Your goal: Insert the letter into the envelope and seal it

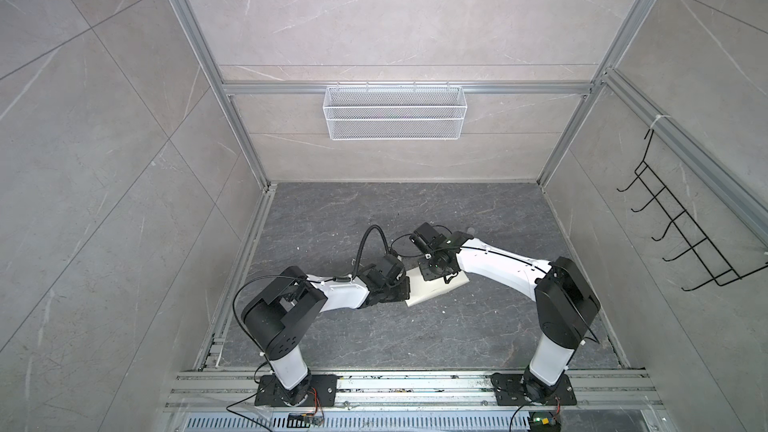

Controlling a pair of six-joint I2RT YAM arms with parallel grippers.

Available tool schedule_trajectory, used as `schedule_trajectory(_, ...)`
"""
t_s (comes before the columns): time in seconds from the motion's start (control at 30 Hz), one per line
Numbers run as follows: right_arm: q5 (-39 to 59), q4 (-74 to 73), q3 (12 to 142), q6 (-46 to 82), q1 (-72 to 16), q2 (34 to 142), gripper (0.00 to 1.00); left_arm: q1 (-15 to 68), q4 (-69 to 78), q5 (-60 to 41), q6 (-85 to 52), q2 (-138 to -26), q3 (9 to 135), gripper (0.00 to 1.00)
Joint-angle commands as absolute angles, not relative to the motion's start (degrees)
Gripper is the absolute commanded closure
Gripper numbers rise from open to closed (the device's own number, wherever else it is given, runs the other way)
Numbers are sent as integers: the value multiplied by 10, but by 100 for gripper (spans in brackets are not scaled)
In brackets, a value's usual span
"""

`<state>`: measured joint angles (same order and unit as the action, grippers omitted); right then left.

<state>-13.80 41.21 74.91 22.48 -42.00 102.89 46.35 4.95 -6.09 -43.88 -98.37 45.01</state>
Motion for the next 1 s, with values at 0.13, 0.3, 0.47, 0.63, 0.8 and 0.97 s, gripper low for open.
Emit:
schedule_trajectory(0.13,-185,429,725,218,-385,1039,100,466,-46,-30,-425,-1026,431,100)
schedule_trajectory(0.3,-199,437,718,217,-367,1040,100,465,-47,-29,-425,-1027,430,100)
schedule_trajectory(0.47,-210,444,714,218,-351,1038,100,466,-46,-29,-425,-1026,430,100)
schedule_trajectory(0.63,-214,448,710,225,-338,1038,100,465,-47,-30,-425,-1025,430,100)
schedule_trajectory(0.8,-188,441,713,228,-336,1037,100,466,-47,-30,-426,-1024,430,100)
schedule_trajectory(0.97,-143,423,715,228,-336,996,100,466,-47,-30,-425,-1023,430,100)
